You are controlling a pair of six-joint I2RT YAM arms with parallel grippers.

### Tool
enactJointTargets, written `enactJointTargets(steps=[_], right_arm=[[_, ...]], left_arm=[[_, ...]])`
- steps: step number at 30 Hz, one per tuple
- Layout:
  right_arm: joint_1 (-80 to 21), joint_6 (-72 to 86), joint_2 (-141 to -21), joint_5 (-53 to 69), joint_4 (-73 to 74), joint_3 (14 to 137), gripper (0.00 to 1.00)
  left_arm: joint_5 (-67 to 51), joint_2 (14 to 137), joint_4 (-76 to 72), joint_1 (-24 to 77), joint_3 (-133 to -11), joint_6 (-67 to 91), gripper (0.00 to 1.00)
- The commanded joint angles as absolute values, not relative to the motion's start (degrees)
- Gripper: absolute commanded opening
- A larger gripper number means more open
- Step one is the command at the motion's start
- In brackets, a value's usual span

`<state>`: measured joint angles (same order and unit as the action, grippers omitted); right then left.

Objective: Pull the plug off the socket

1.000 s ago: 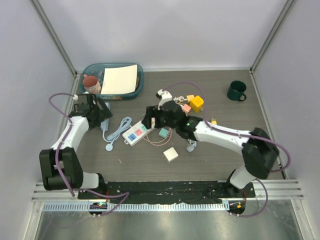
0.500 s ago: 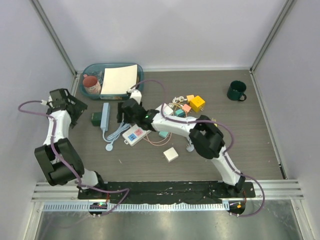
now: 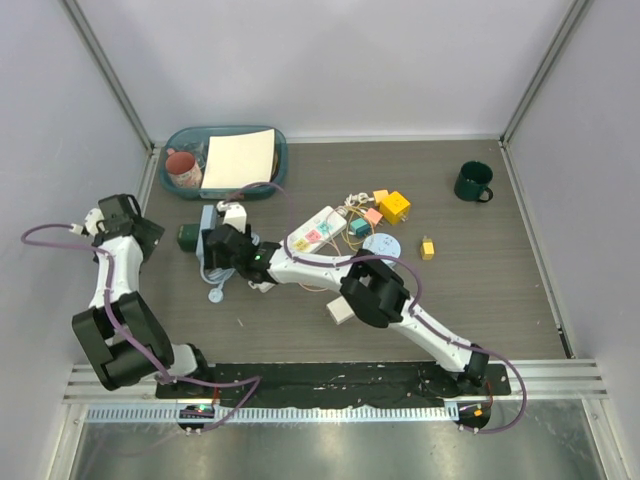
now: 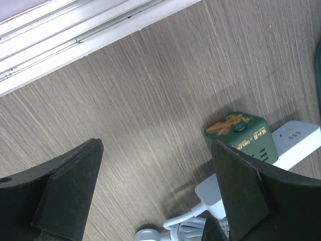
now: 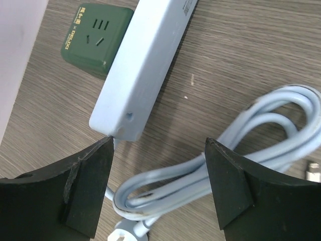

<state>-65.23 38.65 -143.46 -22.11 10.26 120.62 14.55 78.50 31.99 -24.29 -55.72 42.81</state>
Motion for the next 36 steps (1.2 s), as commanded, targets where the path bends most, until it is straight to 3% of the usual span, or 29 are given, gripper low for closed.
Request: enactJointTargets(steps=[1, 12, 17, 29, 33, 36], right_arm=[[-66.36, 40.60, -146.07, -24.26, 6.15, 124.19, 0.79], [-66.45, 40.78, -145.28, -21.63, -1.30, 121.64, 0.80], [-66.53, 41.04, -145.37, -19.60, -3.08, 122.78, 0.80], [-66.71, 41.75, -154.60, -24.77, 7.03, 133.15, 0.80], [-66.71, 37.89, -154.78, -27.24, 8.44, 133.15, 0.69], [-66.71, 32.80, -153.99, -26.90, 8.18, 132.19, 0.45]], left_arm=[[16.96, 75.94, 28.74, -24.43, -54.75, 41.84, 0.95], [15.91, 77.87, 29.88, -24.43, -55.28, 41.31, 0.95], [22.23, 76.91, 32.87, -24.52, -56.25, 43.24, 0.96], [20.13, 74.44, 33.22, -25.22, -55.11, 45.26, 0.96], [17.32, 74.71, 32.52, -25.22, -54.49, 45.09, 0.96], [13.90, 74.97, 31.56, -25.22, -53.62, 45.00, 0.95]])
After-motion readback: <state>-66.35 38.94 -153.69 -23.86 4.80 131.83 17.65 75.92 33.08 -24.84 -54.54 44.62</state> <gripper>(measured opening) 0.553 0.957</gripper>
